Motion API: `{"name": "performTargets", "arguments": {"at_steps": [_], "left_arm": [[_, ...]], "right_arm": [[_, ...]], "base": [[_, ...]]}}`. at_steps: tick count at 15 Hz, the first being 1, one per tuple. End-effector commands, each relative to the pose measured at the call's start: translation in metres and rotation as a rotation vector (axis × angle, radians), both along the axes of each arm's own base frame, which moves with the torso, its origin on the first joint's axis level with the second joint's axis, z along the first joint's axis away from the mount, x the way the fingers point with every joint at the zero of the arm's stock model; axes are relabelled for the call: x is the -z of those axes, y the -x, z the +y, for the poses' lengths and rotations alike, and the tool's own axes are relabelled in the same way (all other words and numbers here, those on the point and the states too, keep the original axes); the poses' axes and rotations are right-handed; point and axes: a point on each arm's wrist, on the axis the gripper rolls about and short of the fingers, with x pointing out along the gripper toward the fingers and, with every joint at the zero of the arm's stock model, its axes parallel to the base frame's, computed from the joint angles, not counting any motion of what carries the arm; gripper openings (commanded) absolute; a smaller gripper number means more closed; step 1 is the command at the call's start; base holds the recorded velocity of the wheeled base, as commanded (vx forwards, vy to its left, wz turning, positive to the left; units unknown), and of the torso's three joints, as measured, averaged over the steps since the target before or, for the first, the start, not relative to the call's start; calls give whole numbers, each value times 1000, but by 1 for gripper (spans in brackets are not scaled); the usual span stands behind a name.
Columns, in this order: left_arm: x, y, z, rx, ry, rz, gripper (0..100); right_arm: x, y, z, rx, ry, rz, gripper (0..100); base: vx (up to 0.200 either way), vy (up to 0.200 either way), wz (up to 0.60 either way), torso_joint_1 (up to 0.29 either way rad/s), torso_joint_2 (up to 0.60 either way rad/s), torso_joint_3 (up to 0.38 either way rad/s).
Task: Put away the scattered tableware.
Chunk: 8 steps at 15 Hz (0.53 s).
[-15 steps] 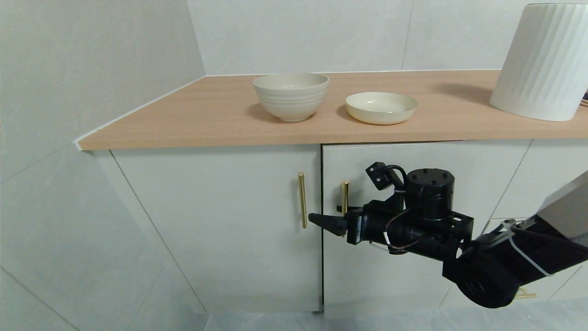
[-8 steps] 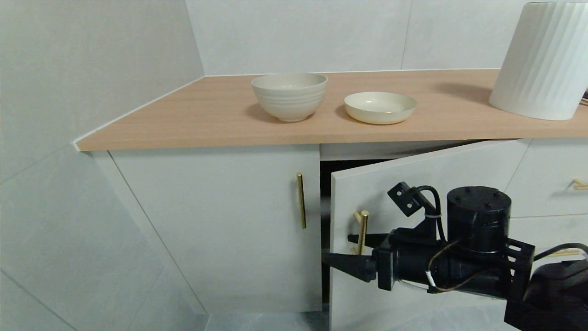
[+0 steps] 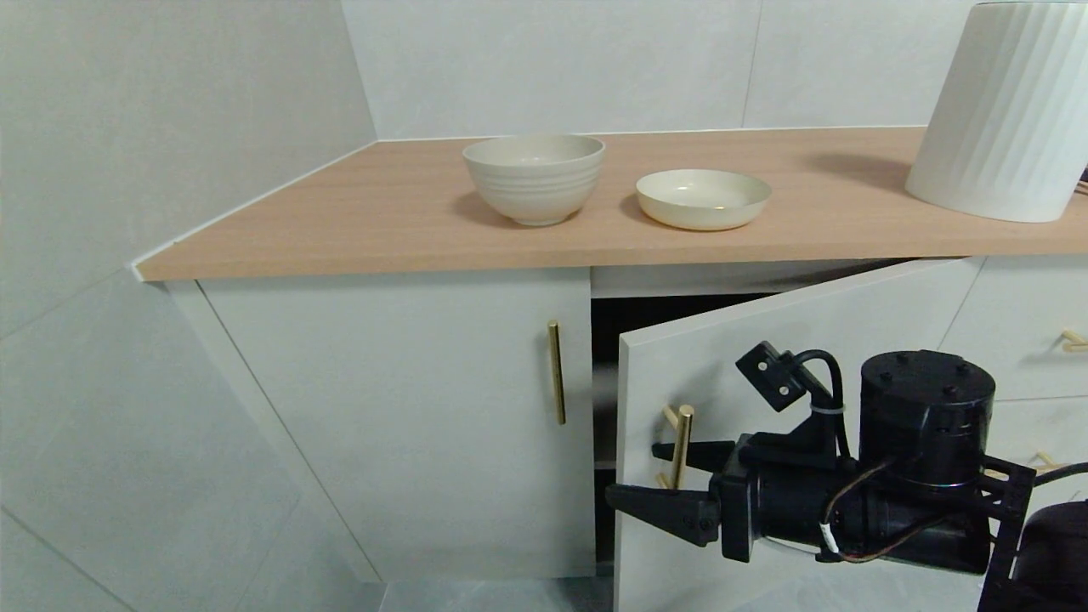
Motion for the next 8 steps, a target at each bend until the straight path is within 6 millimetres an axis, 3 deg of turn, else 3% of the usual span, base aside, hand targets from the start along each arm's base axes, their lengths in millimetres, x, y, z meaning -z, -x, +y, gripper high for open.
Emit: {"name": "performTargets", "arguments": {"at_steps": [1, 3, 4, 5, 7, 8], "left_arm": [[-39, 9, -3, 128, 12, -21, 100], [-75, -4, -6, 265, 51, 131, 100], [-82, -13, -6, 283, 56, 169, 100], [-97, -37, -7, 330, 66, 261, 100], [-114, -73, -10, 441, 77, 345, 100], [-114, -73, -10, 441, 77, 345, 100]], "right_arm": [[-2, 1, 0, -8, -9, -6, 100], [0, 1, 0, -10, -3, 0, 100], [0, 1, 0, -10, -3, 0, 100], [-1, 2, 0, -10, -5, -2, 100], [-1, 2, -1, -11, -6, -4, 100], [-1, 2, -1, -11, -6, -4, 100]], "base": [[0, 0, 0, 0, 0, 0], [0, 0, 0, 0, 0, 0], [0, 0, 0, 0, 0, 0], [0, 0, 0, 0, 0, 0], [0, 0, 0, 0, 0, 0], [0, 0, 0, 0, 0, 0]]}}
